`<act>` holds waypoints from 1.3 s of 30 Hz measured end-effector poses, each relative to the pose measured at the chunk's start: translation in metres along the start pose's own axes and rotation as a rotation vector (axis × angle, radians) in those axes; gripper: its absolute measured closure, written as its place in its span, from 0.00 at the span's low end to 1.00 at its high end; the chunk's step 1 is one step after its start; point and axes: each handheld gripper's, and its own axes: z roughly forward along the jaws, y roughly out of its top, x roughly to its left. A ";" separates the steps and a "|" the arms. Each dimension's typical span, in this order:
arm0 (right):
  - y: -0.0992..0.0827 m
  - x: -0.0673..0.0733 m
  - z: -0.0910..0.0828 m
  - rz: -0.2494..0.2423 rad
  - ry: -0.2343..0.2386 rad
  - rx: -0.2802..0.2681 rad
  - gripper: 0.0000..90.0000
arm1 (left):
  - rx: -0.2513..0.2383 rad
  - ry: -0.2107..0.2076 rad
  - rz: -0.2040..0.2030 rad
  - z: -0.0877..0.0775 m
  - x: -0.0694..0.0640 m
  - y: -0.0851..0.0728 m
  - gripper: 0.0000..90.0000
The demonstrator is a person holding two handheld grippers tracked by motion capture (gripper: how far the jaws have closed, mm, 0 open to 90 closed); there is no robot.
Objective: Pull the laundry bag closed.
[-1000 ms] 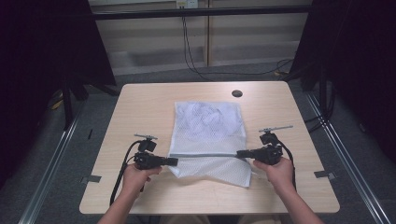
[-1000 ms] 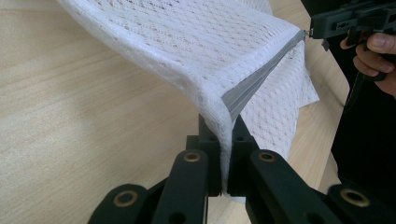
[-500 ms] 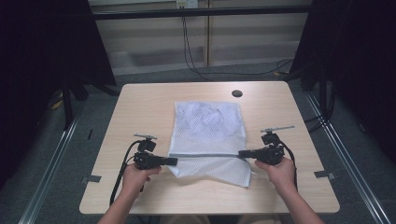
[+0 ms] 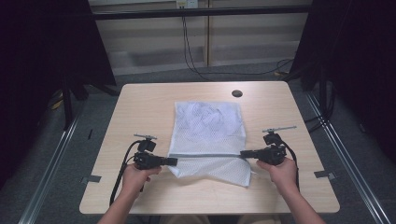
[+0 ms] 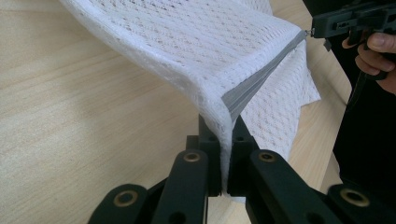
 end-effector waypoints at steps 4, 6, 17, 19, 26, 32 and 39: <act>0.000 -0.001 -0.001 0.006 0.001 -0.001 0.97 | -0.001 0.002 0.001 0.000 0.000 0.000 0.98; 0.000 -0.002 -0.001 0.010 0.003 -0.002 0.97 | -0.003 0.000 -0.005 0.000 0.000 0.000 0.98; -0.001 -0.005 -0.007 0.017 -0.012 -0.007 0.97 | -0.006 0.000 -0.002 -0.001 0.000 0.000 0.98; -0.002 -0.006 -0.007 0.026 -0.006 -0.009 0.97 | -0.004 0.004 0.000 -0.001 0.000 0.000 0.98; -0.002 -0.006 -0.008 0.022 -0.027 -0.006 0.97 | -0.009 0.009 0.003 -0.003 0.001 0.000 0.98; -0.003 -0.009 -0.011 0.029 -0.022 -0.011 0.97 | -0.005 0.014 0.008 -0.003 0.000 0.000 0.98; -0.005 -0.009 -0.011 0.033 -0.030 -0.009 0.97 | -0.003 0.013 0.011 -0.004 0.000 -0.001 0.98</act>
